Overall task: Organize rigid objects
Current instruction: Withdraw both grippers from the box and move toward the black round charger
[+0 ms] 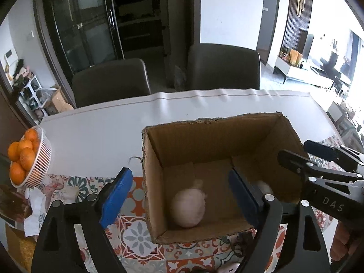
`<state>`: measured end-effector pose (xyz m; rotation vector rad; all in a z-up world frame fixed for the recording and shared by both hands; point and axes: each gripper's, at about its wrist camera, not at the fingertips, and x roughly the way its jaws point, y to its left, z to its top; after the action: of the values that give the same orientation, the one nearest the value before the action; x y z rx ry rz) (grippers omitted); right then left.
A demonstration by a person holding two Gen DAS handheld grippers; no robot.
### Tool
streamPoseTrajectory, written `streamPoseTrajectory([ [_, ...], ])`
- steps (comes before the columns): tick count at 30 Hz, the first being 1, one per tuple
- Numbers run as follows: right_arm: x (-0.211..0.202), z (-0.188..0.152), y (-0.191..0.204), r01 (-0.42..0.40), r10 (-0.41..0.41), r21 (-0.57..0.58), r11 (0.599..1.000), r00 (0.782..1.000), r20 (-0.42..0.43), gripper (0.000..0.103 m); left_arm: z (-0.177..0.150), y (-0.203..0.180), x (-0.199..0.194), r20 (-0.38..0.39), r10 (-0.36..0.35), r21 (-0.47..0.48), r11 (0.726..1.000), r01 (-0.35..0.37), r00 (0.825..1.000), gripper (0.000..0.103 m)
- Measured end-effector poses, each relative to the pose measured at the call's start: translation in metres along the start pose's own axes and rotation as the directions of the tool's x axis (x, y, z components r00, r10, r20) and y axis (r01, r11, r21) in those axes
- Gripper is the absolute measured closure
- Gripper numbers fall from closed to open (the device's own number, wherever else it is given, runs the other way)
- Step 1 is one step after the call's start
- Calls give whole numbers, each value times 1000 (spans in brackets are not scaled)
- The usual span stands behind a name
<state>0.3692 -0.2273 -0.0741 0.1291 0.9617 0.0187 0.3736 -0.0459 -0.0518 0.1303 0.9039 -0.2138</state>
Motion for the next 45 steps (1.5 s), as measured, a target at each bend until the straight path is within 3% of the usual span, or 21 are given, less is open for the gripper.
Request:
streamPoseTrajectory([
  [9,-39,-10,9,75,-71,-26,997,991,112,39,-12,4,-28,72,52,-11,999,-51,996,16],
  [19,-84,-23,14,82,-76,-23,996,976,205,39,-24,3,-69,145,65,-17,998,-63,987,14],
  [30,-112,-50,21,60,-51,-31,998,970,236,39,-52,0,-101,187,80,-12,997,-80,979,14],
  [45,-114,-93,31,45,-30,-67,997,975,220,39,-103,3,-114,184,115,-17,993,-114,976,14],
])
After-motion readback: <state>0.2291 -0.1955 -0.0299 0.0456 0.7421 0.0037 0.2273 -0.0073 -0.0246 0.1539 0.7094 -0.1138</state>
